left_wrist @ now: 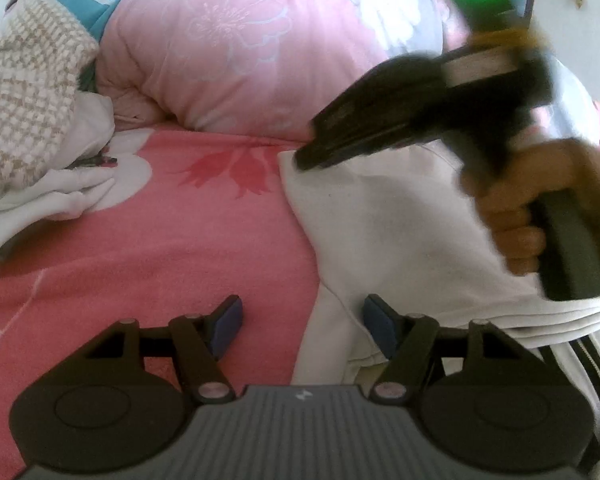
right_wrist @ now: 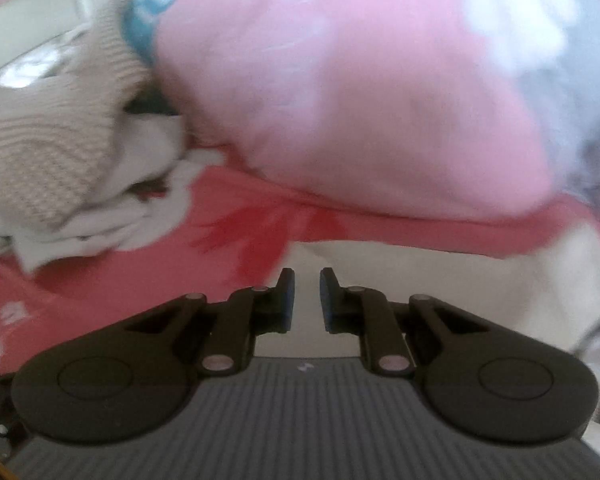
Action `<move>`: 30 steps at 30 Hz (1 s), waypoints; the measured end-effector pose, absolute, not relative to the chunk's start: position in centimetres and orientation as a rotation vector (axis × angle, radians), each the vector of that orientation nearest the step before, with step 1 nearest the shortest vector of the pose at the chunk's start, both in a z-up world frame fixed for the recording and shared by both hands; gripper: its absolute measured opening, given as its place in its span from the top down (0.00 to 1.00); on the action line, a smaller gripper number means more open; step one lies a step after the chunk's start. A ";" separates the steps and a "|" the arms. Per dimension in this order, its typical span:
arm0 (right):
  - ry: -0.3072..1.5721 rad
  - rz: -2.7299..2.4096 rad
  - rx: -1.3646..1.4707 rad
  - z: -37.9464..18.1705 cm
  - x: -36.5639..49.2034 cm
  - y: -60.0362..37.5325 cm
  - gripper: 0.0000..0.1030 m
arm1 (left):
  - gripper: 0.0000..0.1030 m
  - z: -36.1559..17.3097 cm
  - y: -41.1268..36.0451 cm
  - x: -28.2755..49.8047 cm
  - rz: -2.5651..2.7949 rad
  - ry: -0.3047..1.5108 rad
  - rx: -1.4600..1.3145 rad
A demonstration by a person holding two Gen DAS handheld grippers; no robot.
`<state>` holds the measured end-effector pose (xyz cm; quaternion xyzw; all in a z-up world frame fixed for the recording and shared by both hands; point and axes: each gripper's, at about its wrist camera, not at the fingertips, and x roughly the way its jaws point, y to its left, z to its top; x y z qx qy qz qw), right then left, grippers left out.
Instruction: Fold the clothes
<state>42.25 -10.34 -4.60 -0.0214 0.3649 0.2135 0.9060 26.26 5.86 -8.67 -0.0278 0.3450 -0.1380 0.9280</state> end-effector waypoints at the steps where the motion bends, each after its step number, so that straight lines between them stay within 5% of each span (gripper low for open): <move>1: 0.758 0.427 -0.029 -5.1 43.0 -10.3 0.88 | 0.34 -8.7 5.9 26.3 -0.283 0.707 -0.057; 11: 0.758 0.276 0.215 -7.2 47.3 -12.3 0.94 | 0.33 -8.7 6.1 26.4 -0.285 0.711 -0.070; 23: 0.600 0.093 0.452 1.8 30.4 -27.7 0.90 | 0.32 -8.6 6.2 26.5 -0.287 0.712 -0.088; 30: 0.690 -0.099 0.477 -1.7 22.1 -34.4 0.90 | 0.32 -8.8 6.1 26.5 -0.287 0.708 -0.091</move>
